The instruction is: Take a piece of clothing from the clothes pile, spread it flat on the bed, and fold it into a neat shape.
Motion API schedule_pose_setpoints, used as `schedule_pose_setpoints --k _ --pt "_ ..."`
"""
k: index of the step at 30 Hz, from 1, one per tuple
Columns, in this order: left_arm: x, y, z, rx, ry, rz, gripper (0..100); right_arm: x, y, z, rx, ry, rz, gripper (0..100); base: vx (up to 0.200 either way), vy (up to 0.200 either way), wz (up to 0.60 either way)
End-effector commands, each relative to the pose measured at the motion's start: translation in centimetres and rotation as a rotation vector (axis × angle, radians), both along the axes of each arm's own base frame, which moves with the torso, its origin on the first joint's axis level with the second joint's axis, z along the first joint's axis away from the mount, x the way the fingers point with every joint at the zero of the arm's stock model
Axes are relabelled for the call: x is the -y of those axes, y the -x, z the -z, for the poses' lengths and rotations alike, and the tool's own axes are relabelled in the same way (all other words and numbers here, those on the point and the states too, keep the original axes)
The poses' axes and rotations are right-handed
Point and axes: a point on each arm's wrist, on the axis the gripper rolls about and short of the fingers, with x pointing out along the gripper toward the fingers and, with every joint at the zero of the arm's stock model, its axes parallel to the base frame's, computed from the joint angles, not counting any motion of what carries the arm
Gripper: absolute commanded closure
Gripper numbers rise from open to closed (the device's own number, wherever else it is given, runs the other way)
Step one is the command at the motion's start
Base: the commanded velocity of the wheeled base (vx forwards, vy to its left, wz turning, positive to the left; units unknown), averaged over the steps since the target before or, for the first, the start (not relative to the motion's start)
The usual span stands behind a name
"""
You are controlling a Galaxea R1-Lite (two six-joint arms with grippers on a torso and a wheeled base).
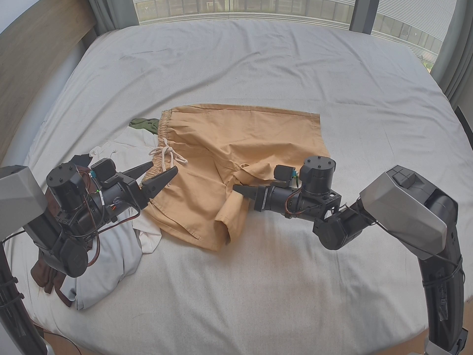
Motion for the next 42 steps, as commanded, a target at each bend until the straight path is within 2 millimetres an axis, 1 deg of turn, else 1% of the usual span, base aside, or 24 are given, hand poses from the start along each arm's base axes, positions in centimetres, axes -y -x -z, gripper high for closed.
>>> schedule_pose_setpoints --k 1,7,8,13,14,20,22,25,27,28,31,32,34,38,39,40,42 --pt "-0.1 -0.1 0.1 -0.003 0.0 -0.002 0 -0.8 0.2 0.4 -0.001 0.001 -0.017 100 0.0 0.0 0.0" --pt "0.0 -0.1 0.3 -0.008 -0.001 -0.001 0 -1.5 0.3 0.0 -0.006 0.004 -0.03 100 0.0 0.0 0.0" --pt "0.0 -0.1 0.3 -0.009 -0.001 -0.001 0 -1.5 0.2 0.0 -0.009 0.005 -0.03 0 0.0 0.0 0.0" --pt "0.0 -0.1 0.4 -0.007 -0.006 -0.003 0 -2.0 0.1 0.1 -0.012 0.007 -0.038 0 0.0 0.0 0.0" --pt "0.0 -0.1 0.4 -0.008 -0.006 -0.001 0 -2.6 0.1 0.7 -0.02 0.011 -0.047 0 0.0 0.0 0.0" --pt "0.0 -0.1 0.5 -0.01 -0.008 -0.001 0 -3.5 0.1 1.6 -0.027 0.016 -0.063 0 0.0 0.0 0.0" --pt "0.0 -0.1 0.5 -0.01 -0.008 -0.003 0 -3.6 0.3 1.5 -0.021 0.011 -0.064 0 0.0 0.0 0.0" --pt "-0.1 -0.1 0.5 -0.014 -0.007 -0.004 0 -3.3 0.6 0.5 0.002 0.001 -0.047 0 0.0 0.0 0.0" --pt "-0.1 -0.1 0.5 -0.01 -0.008 -0.006 0 -2.6 1.3 -1.6 0.043 -0.015 -0.018 0 0.0 0.0 0.0" --pt "-0.2 -0.2 0.5 -0.012 -0.008 -0.007 0 -2.1 1.8 -2.3 0.048 -0.015 -0.008 0 0.0 0.0 0.0" --pt "-0.2 -0.1 0.5 -0.013 -0.007 -0.007 0 -0.8 3.3 -3.9 0.067 0.007 0.001 0 0.0 0.0 0.0" --pt "-0.2 -0.1 0.5 -0.01 -0.008 -0.007 0 0.1 4.1 -4.4 0.064 0.022 0.02 0 0.0 0.0 0.0" --pt "-0.2 -0.1 0.5 -0.012 -0.008 -0.007 0 1.3 5.1 -5.1 0.059 0.034 0.054 0 0.0 0.0 0.0" --pt "-0.1 -0.1 0.6 -0.015 -0.009 -0.004 0 3.9 6.5 -5.7 0.053 0.07 0.095 0 0.0 0.0 0.0" --pt "-0.1 -0.1 0.6 -0.015 -0.009 -0.004 0 3.9 6.5 -5.7 0.053 0.07 0.095 0 0.0 0.0 0.0" --pt "-0.1 -0.2 0.8 -0.019 -0.009 -0.004 0 4.9 6.9 -5.6 0.049 0.076 0.111 0 0.0 0.0 0.0" --pt "-0.1 -0.2 0.9 -0.021 -0.01 -0.004 0 5.8 6.8 -5.4 0.052 0.076 0.135 0 0.0 0.0 0.0"
